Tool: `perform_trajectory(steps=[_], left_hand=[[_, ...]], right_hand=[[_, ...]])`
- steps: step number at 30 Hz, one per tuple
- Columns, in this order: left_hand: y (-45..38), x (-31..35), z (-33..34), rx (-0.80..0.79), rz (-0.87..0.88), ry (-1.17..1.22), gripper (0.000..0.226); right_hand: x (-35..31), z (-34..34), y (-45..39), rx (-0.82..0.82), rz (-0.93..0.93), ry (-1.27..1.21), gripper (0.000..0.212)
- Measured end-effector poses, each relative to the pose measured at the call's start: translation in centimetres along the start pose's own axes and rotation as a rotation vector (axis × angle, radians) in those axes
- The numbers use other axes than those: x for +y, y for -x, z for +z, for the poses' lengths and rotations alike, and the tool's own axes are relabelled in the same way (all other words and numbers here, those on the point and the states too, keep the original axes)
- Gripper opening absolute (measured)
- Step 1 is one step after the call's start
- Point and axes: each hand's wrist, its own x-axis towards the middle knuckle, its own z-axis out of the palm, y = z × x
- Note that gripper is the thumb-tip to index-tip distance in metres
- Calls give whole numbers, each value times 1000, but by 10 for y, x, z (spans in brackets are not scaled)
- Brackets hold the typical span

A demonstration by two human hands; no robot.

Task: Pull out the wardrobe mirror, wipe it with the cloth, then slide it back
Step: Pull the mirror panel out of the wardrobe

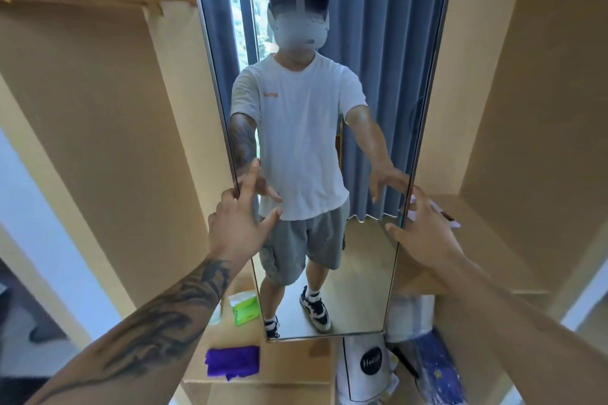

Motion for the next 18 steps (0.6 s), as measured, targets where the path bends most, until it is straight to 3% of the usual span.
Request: perform_trajectory(steps=[7,10,13,18], left_hand=[[11,7,-9,-153,-50,-36,95],[23,3,-7,-237,-50,-115,85],[46,-1,0,-325,-107,-101,78],[94,-11,22,-520,-133,-191,72]], right_hand=[[4,1,9,-78,72,29,96],[-4,4,18,59,89,120,88],[-12,10,30,168,11,208,80],[-16,30,47,65,-130,247,86]])
